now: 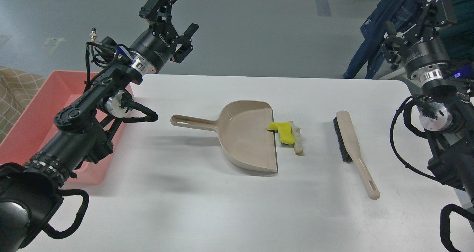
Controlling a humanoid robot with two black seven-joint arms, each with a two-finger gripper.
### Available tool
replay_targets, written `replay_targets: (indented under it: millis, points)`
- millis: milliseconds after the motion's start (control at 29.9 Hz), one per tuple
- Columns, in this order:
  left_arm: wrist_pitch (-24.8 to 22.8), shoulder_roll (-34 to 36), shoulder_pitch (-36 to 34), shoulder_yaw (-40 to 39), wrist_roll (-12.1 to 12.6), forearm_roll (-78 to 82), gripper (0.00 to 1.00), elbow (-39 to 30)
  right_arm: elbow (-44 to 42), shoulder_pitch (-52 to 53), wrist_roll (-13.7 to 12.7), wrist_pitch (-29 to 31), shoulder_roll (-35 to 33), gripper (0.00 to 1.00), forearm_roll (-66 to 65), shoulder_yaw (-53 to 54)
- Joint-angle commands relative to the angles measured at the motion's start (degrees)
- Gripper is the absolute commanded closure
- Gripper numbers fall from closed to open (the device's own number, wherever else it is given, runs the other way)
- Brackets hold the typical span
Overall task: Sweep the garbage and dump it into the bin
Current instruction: 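Raise both arms and swing the left gripper toward the dustpan handle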
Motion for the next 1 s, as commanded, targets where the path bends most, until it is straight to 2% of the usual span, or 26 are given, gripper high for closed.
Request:
replay_targets:
  millis: [0, 234, 769, 969]
  points:
    - [1.7, 0.1, -0.6, 0.0, 0.1, -0.1, 0.01, 0.0, -0.1, 0.7, -0.1, 0.0, -0.1, 0.0, 0.0, -0.2]
    - [1.9, -0.6, -2.1, -0.1, 0.8, -0.1, 0.01, -0.1, 0.0, 0.7, 0.1, 0.8, -0.2, 0.0, 0.0, -0.3]
    - [3.5, -2.5, -0.8, -0.1, -0.2, 0.2, 0.01, -4.5, 1.5, -0.5, 0.2, 0.2, -2.0, 0.0, 0.0, -0.3]
    - [3.6, -2.3, -0.4, 0.1, 0.7, 0.7, 0.01, -5.4, 1.8, -0.6, 0.2, 0.1, -1.9, 0.0, 0.0, -0.7]
